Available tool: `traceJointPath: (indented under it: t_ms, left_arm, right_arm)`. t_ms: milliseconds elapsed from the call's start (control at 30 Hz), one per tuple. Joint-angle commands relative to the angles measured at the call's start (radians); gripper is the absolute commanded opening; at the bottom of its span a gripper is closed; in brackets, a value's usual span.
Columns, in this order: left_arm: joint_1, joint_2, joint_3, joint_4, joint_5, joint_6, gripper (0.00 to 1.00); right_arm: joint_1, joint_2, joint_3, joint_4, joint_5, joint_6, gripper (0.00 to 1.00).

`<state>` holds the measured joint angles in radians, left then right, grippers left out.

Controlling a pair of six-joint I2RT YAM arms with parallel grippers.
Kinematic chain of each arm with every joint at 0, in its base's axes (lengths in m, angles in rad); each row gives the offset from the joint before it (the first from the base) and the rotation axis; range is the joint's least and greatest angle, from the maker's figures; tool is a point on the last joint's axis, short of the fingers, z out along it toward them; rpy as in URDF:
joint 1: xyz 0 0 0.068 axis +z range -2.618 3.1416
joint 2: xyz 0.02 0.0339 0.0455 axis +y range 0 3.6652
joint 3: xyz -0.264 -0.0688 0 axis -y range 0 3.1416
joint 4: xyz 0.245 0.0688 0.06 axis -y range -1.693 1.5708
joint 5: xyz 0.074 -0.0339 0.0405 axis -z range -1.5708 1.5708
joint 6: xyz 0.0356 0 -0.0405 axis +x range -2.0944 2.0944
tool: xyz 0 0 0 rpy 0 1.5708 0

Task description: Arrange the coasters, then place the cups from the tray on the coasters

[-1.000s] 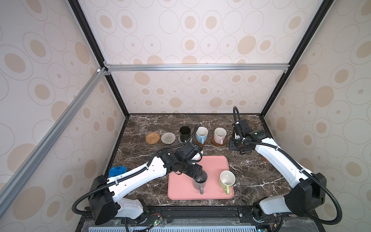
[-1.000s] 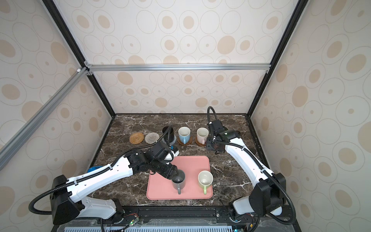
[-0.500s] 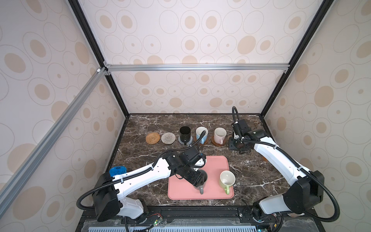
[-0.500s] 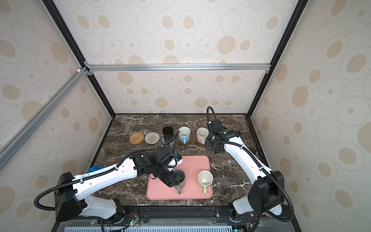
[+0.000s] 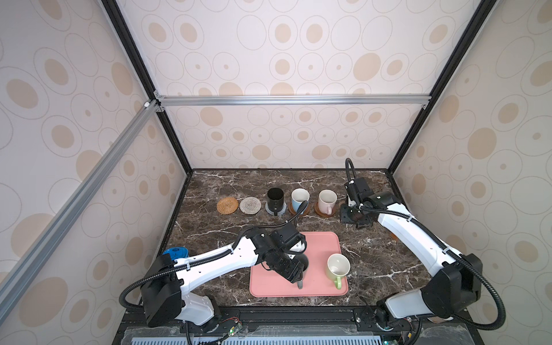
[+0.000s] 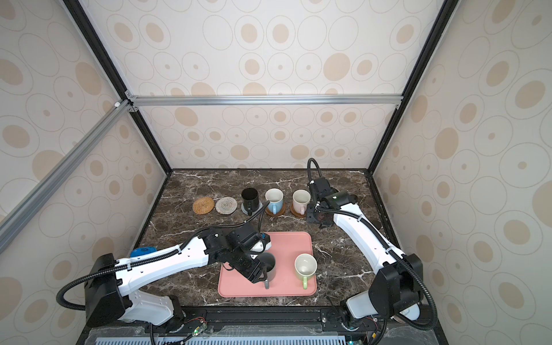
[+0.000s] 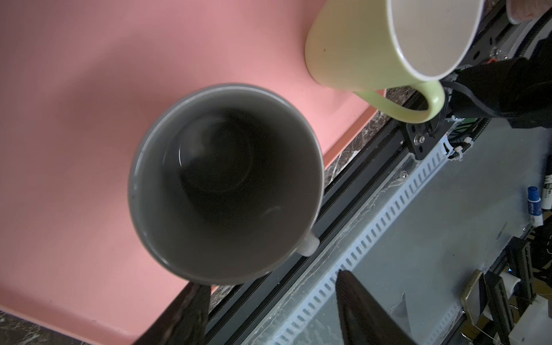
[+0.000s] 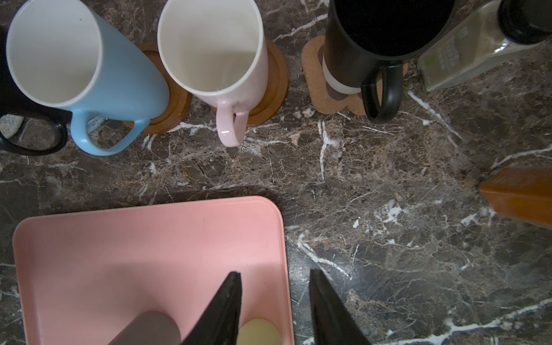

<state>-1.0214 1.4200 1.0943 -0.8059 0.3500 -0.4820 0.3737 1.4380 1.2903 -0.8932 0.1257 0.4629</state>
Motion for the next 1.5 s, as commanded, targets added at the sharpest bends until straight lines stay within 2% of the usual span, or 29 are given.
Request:
traceJointPath:
  t_ms: [0,200,667,1200,1367,1467]
  left_arm:
    - [-0.014,0.015,0.002,0.014,-0.016,-0.036,0.68]
    - [-0.022,0.030,-0.004,0.032,-0.023,-0.091,0.70]
    - [-0.041,0.050,-0.008,0.050,-0.159,-0.296,0.71]
    - [-0.061,0.126,0.071,-0.078,-0.253,-0.253,0.64]
    - [-0.060,0.116,0.049,-0.064,-0.275,-0.250,0.54]
    - [-0.059,0.108,0.038,-0.045,-0.291,-0.251,0.51]
  right_arm:
    - [-0.006,0.001,0.022,-0.015,-0.006,-0.003,0.41]
    - [-0.006,-0.011,0.006,-0.012,-0.008,-0.003,0.41]
    - [-0.012,-0.028,-0.007,-0.005,-0.015,-0.031,0.41]
    - [-0.025,-0.025,-0.031,0.008,-0.029,-0.036,0.41]
    - [-0.027,-0.023,-0.029,0.008,-0.032,-0.033,0.41]
    - [-0.026,-0.022,-0.029,0.005,-0.034,-0.029,0.41]
